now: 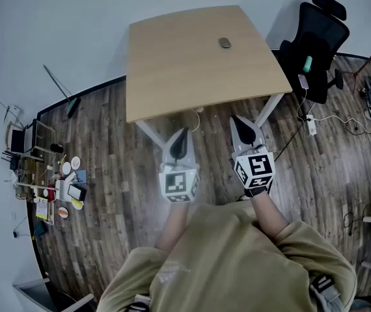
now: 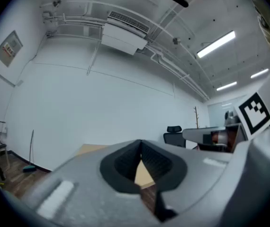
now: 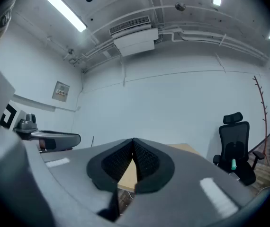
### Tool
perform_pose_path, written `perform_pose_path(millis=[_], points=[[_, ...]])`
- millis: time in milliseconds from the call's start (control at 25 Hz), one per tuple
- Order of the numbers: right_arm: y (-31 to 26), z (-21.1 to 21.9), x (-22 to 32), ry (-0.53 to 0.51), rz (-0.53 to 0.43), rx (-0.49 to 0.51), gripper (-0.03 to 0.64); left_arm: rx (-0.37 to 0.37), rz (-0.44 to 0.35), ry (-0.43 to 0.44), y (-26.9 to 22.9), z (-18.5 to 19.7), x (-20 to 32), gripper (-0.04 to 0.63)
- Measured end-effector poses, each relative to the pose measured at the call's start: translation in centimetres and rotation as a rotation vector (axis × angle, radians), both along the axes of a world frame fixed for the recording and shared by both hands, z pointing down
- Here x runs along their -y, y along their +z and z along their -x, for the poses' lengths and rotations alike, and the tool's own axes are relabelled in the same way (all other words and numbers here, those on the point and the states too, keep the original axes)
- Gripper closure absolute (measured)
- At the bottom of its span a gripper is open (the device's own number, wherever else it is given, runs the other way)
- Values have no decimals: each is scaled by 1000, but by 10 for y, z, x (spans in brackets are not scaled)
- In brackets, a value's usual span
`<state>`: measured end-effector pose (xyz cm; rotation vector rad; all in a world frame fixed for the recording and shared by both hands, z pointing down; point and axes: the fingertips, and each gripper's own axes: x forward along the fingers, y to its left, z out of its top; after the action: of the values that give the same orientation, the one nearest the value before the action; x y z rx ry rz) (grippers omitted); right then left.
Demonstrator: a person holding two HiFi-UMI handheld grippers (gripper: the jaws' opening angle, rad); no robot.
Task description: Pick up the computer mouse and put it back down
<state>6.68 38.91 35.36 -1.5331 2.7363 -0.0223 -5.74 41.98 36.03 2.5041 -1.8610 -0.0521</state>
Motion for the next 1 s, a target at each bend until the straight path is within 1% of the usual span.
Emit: perform_pose_path(millis=[160,280,480,600,720,1000], points=[[11,23,-8,-16,24,-8,612,-28,12,-10,11,22,-2,594],[16,29,-4,-24,42,-13,612,-47,29,-14,17,28,3,594],[28,36,26,-52,67,0,612,-62,54,-37,30,32,28,594],[37,44,61,-81,74,11,612,-56,63,-56,37,35,60,594],[36,42,110,-96,69,31,612,-44,62,-62,36,30,104,594],[3,11,242,-107,23,80,612,-27,25,-78,8,-2,225,594]])
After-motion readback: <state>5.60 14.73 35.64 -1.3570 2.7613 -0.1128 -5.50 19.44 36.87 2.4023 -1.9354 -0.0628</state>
